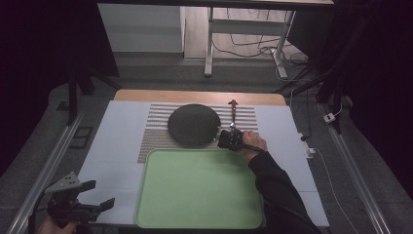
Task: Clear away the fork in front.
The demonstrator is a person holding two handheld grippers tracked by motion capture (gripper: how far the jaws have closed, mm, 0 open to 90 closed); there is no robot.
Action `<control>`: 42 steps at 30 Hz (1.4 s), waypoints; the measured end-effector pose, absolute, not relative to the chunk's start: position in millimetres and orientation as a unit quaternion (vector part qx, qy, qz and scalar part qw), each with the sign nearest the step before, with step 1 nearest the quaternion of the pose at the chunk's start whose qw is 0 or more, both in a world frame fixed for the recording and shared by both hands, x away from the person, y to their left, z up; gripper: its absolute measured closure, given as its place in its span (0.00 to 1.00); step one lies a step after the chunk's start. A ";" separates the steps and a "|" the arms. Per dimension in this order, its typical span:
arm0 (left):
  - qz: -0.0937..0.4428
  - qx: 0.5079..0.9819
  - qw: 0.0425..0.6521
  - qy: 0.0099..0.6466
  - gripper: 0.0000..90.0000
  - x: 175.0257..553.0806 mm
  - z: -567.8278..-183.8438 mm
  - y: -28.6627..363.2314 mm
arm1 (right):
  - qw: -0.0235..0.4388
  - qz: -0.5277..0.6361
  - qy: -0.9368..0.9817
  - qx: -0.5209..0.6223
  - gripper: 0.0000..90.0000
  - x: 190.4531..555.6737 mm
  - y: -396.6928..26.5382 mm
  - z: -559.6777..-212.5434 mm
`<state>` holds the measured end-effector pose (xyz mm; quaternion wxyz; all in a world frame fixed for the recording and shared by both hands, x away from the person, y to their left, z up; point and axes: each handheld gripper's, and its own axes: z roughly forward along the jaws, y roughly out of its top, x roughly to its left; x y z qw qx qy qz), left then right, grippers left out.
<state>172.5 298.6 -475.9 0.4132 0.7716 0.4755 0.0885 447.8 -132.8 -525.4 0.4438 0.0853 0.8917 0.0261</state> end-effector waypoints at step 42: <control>0.072 0.795 0.435 0.416 0.00 182.9 -469.1 280.8 | 0.236 0.387 0.860 0.234 1.00 364.4 -193.0 -426.9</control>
